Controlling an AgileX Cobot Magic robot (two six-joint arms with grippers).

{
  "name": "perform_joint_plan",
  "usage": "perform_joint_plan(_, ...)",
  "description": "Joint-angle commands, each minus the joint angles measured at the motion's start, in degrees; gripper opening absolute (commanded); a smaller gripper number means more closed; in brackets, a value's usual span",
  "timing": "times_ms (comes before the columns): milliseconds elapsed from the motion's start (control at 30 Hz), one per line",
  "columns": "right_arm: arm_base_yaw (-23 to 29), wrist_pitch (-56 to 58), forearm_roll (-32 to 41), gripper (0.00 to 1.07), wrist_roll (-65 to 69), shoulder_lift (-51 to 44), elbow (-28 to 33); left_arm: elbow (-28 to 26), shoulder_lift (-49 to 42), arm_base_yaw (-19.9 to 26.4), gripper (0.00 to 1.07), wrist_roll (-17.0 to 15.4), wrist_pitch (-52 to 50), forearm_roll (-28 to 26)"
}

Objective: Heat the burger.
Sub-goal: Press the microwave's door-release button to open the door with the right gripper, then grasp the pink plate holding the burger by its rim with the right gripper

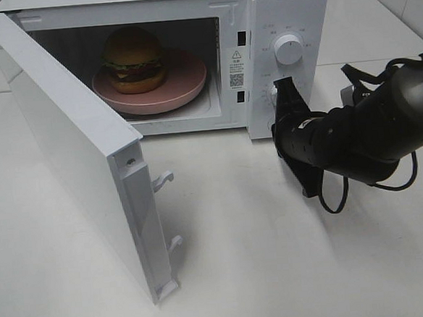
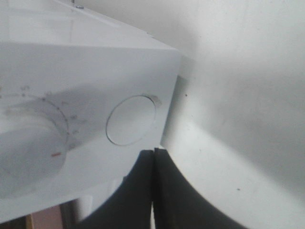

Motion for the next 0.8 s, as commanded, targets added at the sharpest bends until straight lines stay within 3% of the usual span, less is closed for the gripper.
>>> perform_joint_plan(33, -0.34, 1.78, -2.12, 0.00, -4.30, -2.23, 1.49, 0.17, -0.92, 0.11, 0.98, 0.06, -0.11, -0.46)
perform_joint_plan(267, -0.40, 12.03, -9.91, 0.00, -17.02, -8.37, 3.21, 0.17, -0.92, 0.11, 0.98, 0.06, -0.11, -0.46)
perform_joint_plan(800, -0.40, 34.61, -10.14, 0.00, -52.08, -18.62, 3.21, 0.17, -0.92, 0.11, 0.98, 0.06, -0.11, -0.46)
